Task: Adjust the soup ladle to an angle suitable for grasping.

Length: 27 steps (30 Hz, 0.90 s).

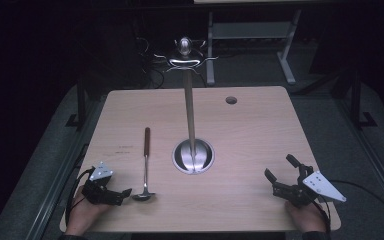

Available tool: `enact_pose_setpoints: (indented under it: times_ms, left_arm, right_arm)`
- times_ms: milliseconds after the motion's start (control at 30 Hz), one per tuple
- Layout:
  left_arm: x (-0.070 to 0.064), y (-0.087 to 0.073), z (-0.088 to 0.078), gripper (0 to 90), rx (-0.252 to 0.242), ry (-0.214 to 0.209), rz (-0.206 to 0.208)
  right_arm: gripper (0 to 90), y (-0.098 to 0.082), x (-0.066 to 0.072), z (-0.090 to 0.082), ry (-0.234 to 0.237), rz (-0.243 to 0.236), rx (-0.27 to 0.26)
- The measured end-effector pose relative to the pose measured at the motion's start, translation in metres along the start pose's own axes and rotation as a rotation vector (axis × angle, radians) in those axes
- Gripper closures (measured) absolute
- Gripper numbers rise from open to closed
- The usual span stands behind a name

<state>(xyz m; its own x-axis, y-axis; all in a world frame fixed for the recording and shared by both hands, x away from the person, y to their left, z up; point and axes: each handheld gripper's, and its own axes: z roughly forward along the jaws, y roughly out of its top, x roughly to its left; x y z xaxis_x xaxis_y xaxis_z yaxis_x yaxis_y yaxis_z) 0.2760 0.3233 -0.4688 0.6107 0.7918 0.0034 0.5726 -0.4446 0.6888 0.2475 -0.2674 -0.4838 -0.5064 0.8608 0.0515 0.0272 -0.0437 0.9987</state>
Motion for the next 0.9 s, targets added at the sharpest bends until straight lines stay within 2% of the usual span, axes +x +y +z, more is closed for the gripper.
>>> enact_pose_setpoints:
  times_ms: [233,267,400,567,633,767,900]
  left_arm:
    - [0.003,0.002,-0.003,8.6,-0.004,0.006,-0.008]
    - [0.003,0.002,-0.003,13.1,-0.008,0.003,-0.003]
    - [0.003,0.006,-0.003,16.5,-0.005,0.026,-0.004]
    - [0.009,0.009,-0.005,29.0,0.006,0.059,-0.035]
    - [0.012,0.011,-0.006,30.5,-0.006,0.066,-0.051]
    - [0.015,0.017,-0.007,40.3,-0.027,0.076,-0.083]
    - [0.018,0.022,-0.006,47.8,-0.026,0.088,-0.085]
  right_arm:
    - [8.0,0.0,0.0,0.0,-0.001,-0.001,0.0]
    - [8.0,0.0,0.0,0.0,-0.002,-0.001,0.0]
    - [7.9,0.0,0.0,0.0,-0.001,0.0,0.0]
    - [8.0,0.0,0.0,0.0,-0.001,0.0,0.001]
    - [8.0,0.0,0.0,0.0,-0.001,0.0,0.0]
    - [8.0,0.0,0.0,0.0,-0.001,0.0,0.0]
    - [8.0,0.0,0.0,0.0,0.0,0.0,0.0]
